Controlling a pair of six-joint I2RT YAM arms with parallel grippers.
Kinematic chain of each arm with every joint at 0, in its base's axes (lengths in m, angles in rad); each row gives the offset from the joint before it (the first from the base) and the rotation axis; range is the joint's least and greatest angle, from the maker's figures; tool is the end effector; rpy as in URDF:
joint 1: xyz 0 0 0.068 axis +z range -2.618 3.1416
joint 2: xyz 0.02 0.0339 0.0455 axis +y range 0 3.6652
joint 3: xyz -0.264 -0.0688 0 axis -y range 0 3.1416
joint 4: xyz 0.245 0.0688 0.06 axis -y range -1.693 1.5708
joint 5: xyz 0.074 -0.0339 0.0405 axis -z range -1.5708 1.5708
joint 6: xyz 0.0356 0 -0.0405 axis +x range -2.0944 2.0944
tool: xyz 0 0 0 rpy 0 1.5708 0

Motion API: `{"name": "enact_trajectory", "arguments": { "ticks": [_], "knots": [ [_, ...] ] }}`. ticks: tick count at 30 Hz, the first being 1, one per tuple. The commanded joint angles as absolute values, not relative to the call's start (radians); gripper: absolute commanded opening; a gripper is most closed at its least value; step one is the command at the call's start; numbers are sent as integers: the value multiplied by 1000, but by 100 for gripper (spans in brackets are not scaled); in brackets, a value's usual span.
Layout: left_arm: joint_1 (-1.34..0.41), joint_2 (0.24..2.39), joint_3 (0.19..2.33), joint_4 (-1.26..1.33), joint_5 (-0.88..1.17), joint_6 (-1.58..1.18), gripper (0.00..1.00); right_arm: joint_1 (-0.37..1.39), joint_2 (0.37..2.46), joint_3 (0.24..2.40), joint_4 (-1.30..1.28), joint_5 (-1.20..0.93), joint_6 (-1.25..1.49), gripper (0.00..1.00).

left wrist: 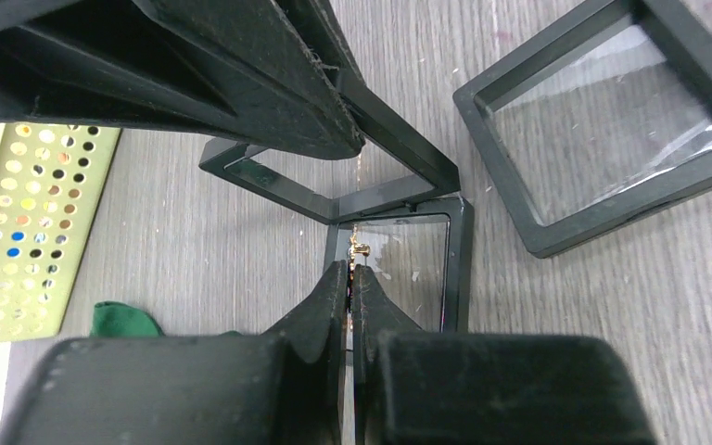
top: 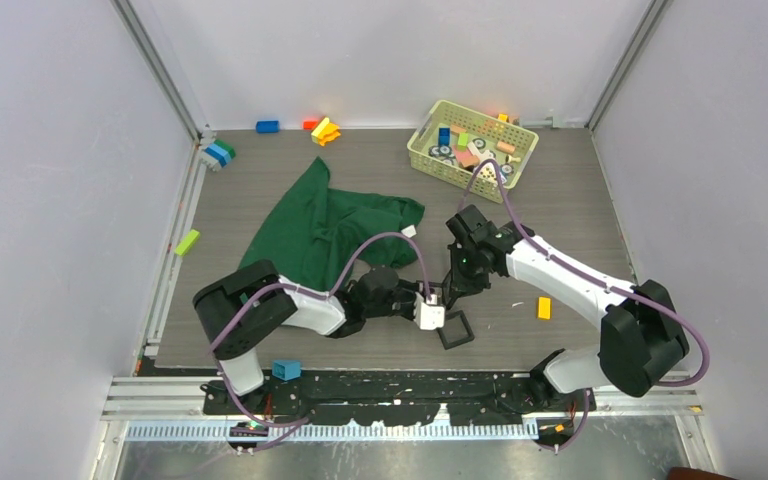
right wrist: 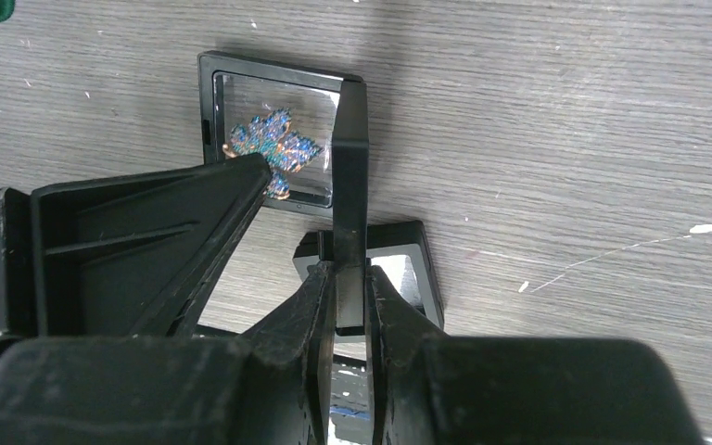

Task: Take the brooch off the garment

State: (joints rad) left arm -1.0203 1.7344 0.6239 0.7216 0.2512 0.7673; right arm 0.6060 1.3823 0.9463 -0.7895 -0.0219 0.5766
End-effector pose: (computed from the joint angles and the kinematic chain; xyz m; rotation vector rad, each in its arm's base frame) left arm 0.1630 -0.2824 0.1400 1.6338 1.0998 -0.4119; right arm 0.2092 0.1459 0.2206 -0.0474 2.8511 0.3031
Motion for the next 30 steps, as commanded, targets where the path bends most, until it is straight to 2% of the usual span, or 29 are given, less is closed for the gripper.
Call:
{"name": "enact_trajectory", "arguments": {
  "ticks": [1, 16, 30],
  "knots": [
    [-1023, 1767, 658, 800, 206, 773, 0, 620, 1407, 973, -778, -30, 564, 1],
    [-1031, 1757, 628, 899, 158, 749, 0, 621, 1409, 967, -764, -32, 567, 1],
    [-1053, 1792, 643, 855, 130, 779, 0, 622, 1409, 971, -763, -19, 575, 1]
  ]
}}
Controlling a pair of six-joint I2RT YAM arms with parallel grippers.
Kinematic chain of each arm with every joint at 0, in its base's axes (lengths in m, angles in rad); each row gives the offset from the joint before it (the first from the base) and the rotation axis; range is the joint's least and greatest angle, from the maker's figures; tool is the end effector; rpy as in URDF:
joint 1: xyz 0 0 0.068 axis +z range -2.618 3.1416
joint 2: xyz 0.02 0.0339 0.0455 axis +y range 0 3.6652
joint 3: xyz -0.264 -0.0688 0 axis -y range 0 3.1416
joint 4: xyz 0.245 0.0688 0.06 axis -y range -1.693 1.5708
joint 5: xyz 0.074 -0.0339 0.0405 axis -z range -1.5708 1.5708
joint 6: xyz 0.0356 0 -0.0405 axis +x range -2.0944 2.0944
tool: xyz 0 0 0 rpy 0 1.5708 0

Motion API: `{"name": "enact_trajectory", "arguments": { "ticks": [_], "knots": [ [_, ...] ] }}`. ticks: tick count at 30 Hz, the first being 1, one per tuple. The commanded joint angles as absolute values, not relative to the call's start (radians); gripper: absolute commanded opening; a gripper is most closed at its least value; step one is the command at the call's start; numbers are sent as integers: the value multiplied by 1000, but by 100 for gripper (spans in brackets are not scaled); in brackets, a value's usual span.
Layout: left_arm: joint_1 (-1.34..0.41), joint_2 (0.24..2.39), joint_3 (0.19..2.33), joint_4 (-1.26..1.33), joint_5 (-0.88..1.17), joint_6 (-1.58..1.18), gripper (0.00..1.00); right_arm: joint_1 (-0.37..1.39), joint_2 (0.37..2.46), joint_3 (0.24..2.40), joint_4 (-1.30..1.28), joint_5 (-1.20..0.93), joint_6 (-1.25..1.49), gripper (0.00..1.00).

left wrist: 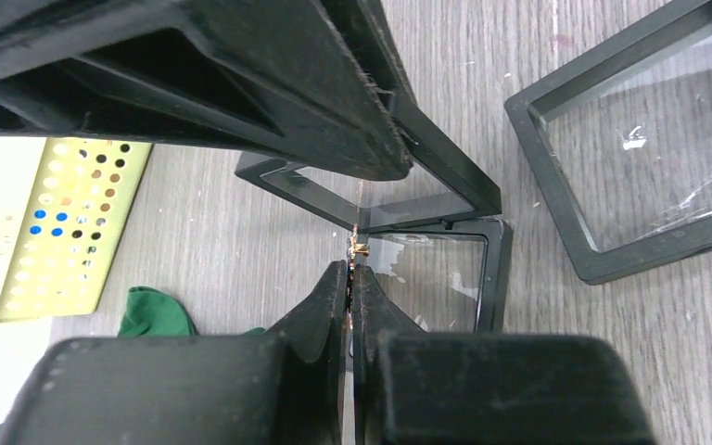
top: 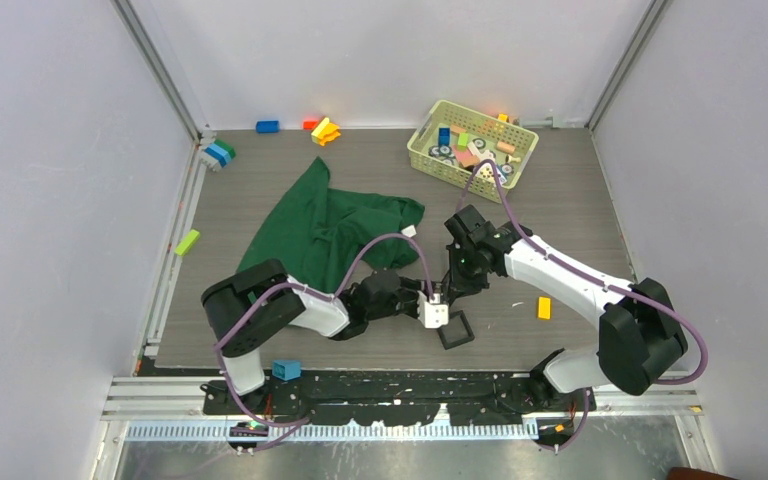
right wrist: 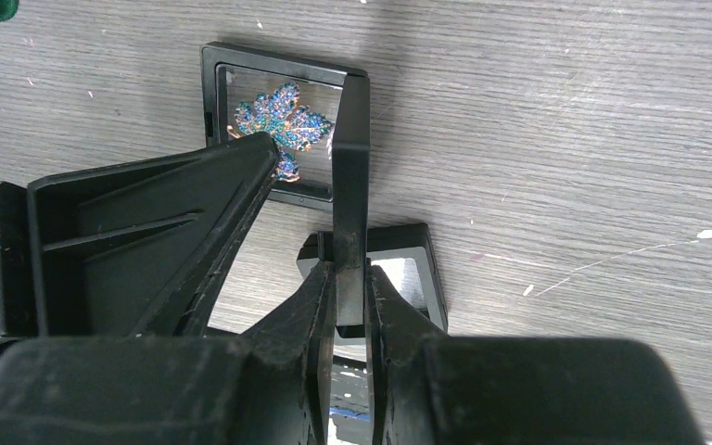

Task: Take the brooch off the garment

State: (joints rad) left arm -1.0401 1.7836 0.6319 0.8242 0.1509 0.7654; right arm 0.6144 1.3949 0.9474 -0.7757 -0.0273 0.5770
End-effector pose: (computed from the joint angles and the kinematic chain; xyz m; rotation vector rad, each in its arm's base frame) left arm 0.1643 -0.2905 0.1370 1.5595 1.0992 -0.3295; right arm 0.2102 0.1495 0.2185 -0.0602 2.8518 0.3132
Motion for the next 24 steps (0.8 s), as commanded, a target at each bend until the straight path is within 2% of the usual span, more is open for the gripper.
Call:
{"name": "enact_trajectory", "arguments": {
  "ticks": [1, 5, 7, 10, 17, 21, 24],
  "knots": [
    [-1053, 1793, 644, 847, 130, 779, 0, 622, 1410, 973, -765, -16, 575, 1],
    [-1057, 1790, 651, 816, 130, 783, 1, 622, 1411, 978, -767, -7, 576, 1],
    [-1061, 1787, 652, 805, 132, 783, 5, 622, 1412, 980, -768, -6, 577, 1],
    [-1064, 1783, 656, 773, 127, 772, 20, 622, 1414, 982, -768, -5, 577, 1],
    [-1065, 1740, 693, 639, 161, 721, 46, 621, 1413, 986, -773, 24, 580, 1],
    [-1066, 1692, 712, 551, 168, 659, 59, 622, 1419, 1000, -785, 63, 577, 3],
    [-1065, 1659, 717, 519, 168, 611, 65, 621, 1427, 1014, -793, 74, 571, 6]
  ]
}}
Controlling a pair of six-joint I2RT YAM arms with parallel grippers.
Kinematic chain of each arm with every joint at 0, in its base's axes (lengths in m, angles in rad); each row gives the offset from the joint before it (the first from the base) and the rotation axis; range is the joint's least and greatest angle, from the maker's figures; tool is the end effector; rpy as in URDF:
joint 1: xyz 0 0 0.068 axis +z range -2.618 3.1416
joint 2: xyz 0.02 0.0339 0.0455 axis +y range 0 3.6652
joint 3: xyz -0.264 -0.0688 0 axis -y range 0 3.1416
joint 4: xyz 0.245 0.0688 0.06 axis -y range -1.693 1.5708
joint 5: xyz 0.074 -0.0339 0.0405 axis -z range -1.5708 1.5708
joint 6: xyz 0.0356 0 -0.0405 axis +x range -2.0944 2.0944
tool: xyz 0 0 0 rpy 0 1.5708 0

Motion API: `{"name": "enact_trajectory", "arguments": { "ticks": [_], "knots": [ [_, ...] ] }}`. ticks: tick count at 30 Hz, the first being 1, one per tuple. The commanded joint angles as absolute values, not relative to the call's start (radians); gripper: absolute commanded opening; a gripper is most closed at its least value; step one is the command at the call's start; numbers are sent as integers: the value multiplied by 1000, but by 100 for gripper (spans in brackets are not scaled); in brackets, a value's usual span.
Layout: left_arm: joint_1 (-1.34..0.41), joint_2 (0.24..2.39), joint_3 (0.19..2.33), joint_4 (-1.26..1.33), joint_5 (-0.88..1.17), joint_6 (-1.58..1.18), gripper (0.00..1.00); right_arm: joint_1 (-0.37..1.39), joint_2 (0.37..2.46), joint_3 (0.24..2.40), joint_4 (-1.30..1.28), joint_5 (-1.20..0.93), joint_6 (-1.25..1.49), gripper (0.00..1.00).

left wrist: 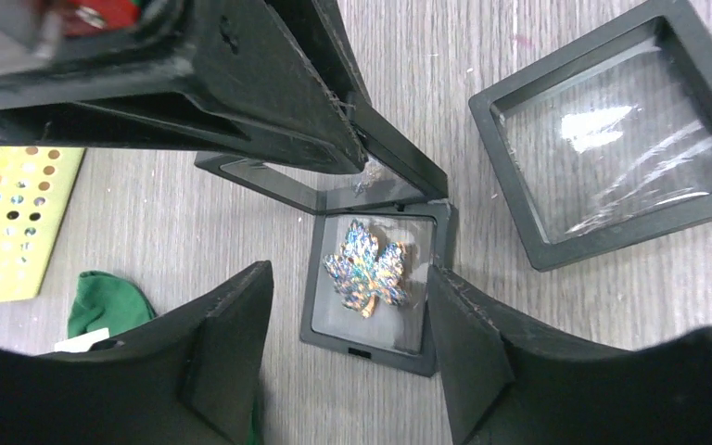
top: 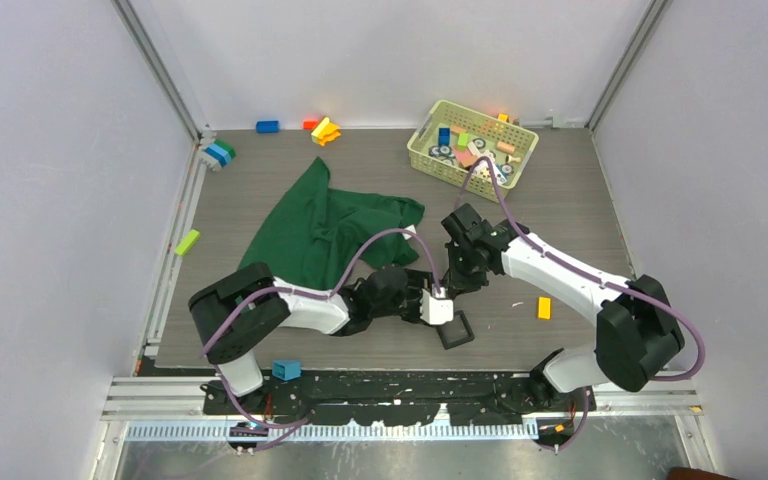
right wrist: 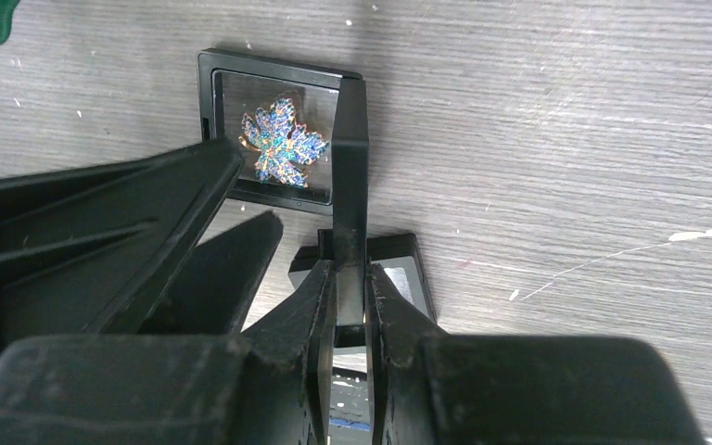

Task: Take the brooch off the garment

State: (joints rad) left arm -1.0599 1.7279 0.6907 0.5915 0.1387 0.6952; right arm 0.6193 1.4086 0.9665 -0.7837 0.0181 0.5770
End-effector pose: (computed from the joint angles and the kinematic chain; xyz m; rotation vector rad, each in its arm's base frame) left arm 0.1601 -0.2956 0.1467 1.6180 1.2287 -0.3707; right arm 0.2133 0.1513 0.2203 -0.0555 2.8347 0.2570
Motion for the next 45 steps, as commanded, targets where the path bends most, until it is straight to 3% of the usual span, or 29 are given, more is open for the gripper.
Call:
{"name": "enact_trajectory", "arguments": {
  "ticks": [1, 7, 14, 18, 24, 31, 35, 39, 45],
  "knots": [
    [-1064, 1650, 714, 524, 166, 594, 67, 621, 1432, 1019, -794, 74, 570, 6],
    [-1053, 1589, 715, 535, -6, 334, 88, 621, 1454, 1037, -798, 89, 564, 8],
    [-972, 1632, 987, 78, -46, 53, 89, 621, 1477, 1050, -795, 104, 560, 9],
    [-886, 1714, 1123, -129, 21, -136, 78, 621, 1488, 1055, -792, 100, 559, 9],
    [-814, 1710, 1082, -69, 128, -267, 65, 621, 1493, 1058, -788, 115, 556, 8],
    [-774, 1749, 1093, -77, 205, -324, 56, 621, 1500, 1065, -788, 117, 547, 8],
    [-764, 1794, 1145, -153, 232, -344, 37, 621, 1505, 1068, -788, 114, 547, 9],
    [-749, 1837, 1187, -233, 234, -362, 21, 621, 1503, 1069, -787, 109, 546, 15],
    [-730, 1899, 1225, -283, 300, -385, 9, 621, 1476, 1057, -764, 94, 547, 39]
  ]
}}
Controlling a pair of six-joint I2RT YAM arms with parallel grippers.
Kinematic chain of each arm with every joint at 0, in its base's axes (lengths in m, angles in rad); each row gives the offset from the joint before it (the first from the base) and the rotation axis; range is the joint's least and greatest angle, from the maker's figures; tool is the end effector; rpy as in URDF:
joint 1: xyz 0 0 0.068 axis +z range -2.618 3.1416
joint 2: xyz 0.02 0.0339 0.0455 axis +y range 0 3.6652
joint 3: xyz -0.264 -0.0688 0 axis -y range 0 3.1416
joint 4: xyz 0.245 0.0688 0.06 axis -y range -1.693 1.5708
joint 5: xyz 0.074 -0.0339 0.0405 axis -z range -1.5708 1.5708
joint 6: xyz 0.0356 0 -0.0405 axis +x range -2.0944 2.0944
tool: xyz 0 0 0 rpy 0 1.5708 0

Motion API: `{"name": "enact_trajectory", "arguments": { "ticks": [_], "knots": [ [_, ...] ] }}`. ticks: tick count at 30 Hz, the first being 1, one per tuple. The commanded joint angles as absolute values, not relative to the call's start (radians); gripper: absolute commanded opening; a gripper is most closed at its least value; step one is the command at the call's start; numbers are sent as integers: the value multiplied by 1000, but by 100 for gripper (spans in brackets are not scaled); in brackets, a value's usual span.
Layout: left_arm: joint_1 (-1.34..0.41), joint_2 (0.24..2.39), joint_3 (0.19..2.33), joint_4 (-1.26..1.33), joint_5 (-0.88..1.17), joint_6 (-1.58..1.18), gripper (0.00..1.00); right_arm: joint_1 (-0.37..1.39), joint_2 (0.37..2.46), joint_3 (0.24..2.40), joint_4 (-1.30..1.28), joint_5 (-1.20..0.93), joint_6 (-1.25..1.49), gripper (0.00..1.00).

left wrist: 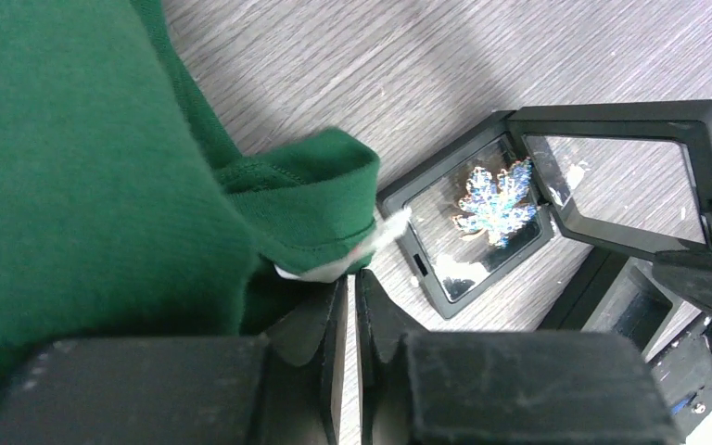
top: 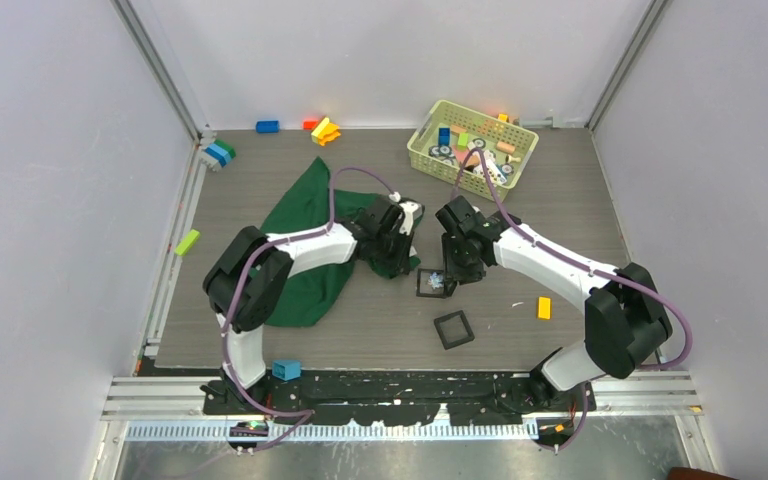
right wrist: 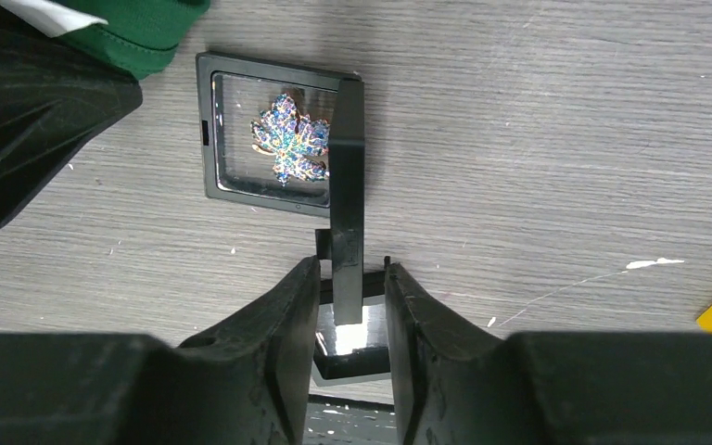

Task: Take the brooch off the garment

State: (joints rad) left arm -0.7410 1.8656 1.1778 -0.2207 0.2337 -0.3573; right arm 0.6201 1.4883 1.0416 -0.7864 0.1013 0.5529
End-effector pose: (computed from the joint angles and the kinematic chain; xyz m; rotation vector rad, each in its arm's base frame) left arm 0.2828 -0.2699 0.1713 0.5989 2.5328 -0.7271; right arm 0.2311 0.1606 0.2216 -0.0699 2.8005 0.1460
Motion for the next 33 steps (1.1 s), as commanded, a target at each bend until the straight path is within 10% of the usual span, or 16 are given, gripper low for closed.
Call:
{"name": "enact_trajectory", "arguments": {
  "ticks": [1, 12, 27, 33],
  "knots": [
    [-729, 1908, 1234, -301, 309, -384, 8, 621, 1467, 1051, -762, 94, 547, 41],
    [-729, 1975, 1278, -337, 372, -388, 0, 618, 1407, 1011, -712, 63, 563, 59],
    [-730, 2026, 1287, -294, 480, -441, 0, 596, 1416, 987, -655, -59, 587, 34],
    [-730, 2029, 1268, -236, 513, -472, 0, 620, 1457, 1001, -632, -65, 591, 42]
  ]
}}
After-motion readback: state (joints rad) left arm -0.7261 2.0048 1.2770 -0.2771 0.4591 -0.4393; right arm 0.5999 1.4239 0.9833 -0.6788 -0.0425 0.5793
